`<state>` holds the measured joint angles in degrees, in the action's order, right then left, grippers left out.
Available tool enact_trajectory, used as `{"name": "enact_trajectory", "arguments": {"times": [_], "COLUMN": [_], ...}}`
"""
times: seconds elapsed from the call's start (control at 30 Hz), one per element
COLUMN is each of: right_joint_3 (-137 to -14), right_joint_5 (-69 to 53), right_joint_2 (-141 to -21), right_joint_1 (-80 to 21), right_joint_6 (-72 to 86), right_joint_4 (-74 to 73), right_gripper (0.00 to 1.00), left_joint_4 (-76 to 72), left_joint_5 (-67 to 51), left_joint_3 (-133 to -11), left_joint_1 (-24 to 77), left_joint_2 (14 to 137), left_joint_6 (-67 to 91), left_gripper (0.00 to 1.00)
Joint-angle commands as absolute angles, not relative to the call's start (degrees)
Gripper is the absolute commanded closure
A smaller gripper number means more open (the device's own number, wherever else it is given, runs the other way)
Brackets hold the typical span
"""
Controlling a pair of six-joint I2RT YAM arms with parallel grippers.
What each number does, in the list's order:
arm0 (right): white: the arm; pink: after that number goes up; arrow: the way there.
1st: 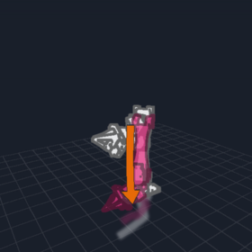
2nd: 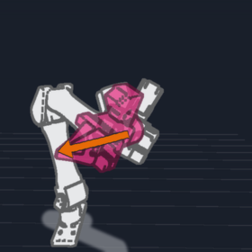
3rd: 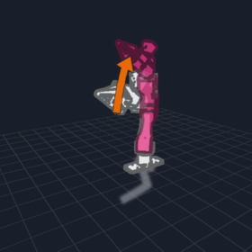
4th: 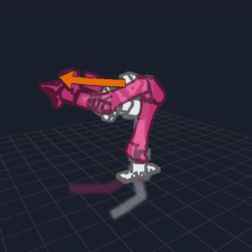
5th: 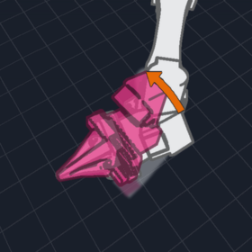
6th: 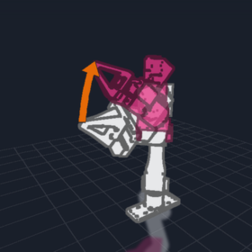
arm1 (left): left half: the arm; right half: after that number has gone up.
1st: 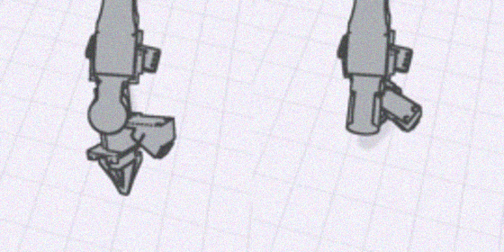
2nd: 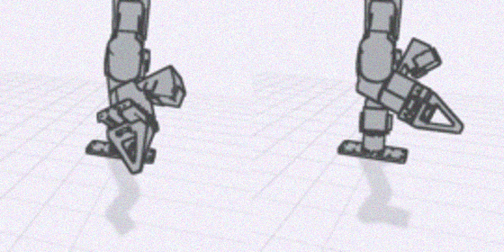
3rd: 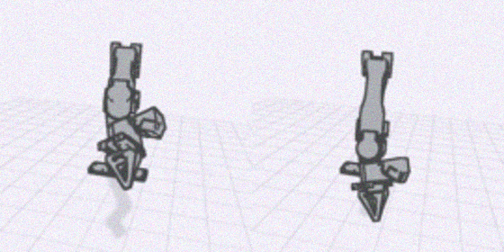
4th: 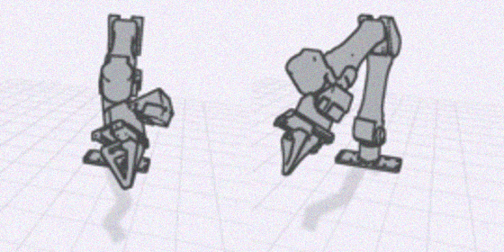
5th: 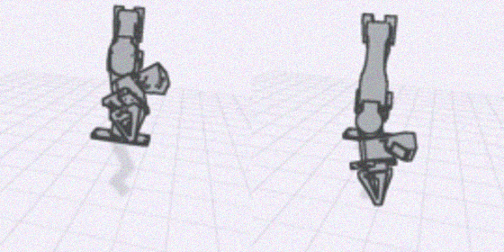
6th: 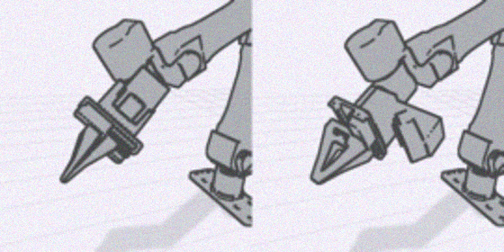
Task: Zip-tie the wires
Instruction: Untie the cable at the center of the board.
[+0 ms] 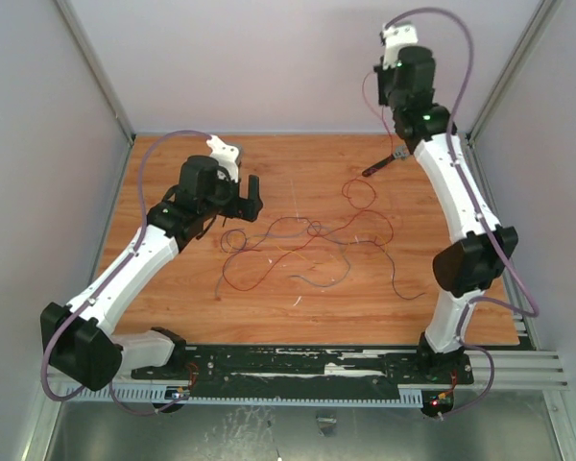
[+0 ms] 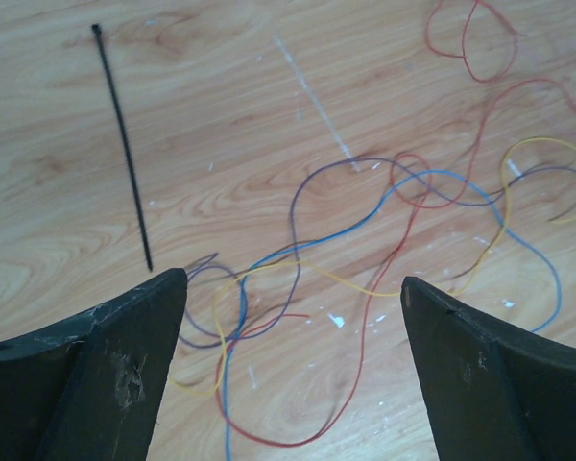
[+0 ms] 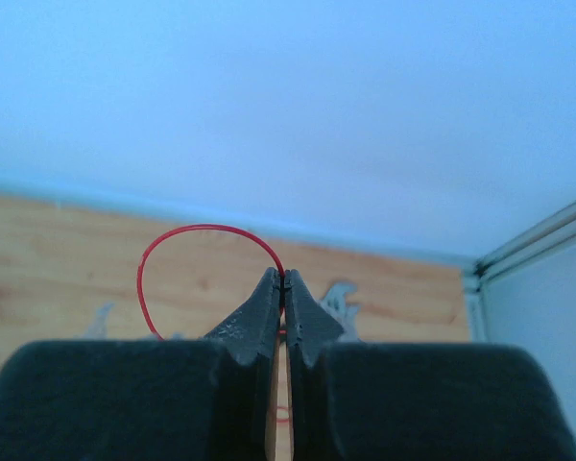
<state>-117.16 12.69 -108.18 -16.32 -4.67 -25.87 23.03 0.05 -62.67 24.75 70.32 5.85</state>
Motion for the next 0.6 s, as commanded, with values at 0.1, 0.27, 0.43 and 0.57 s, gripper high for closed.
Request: {"name": "enact_trajectory", "arguments": {"times": [0.1,0.27,0.43,0.57], "right_joint_3": [-124.4,-126.0,-126.0,-126.3], "right_joint_5": [12.8,9.2,7.5,7.0], "right_joint_2": [-101.9,-99.1,-97.2,-96.0], "right_joint_1": [-15.4,-15.2,-15.1,-15.1], "right_joint_6": [-8.7,-8.2,-6.0,-5.1], "right_joint_4": [-19.5,-17.2,-17.4,-17.5], "right_gripper": [1.0,1.0,1.0,1.0], "left_joint_4": [12.6,0.0,-13.4,-21.2], "left_joint_5": [-8.5,-15.3,-25.5,-28.7], "left_joint_3": [-64.7,-66.9,-70.5,-71.3], "left_joint_1": [24.0,23.6,23.7,24.5], "left_joint_2": [70.2,72.1,79.4,86.6], "left_joint_6": [9.6,16.2,23.5,26.4], "left_gripper": [0.02,0.01,0.02,0.02]}}
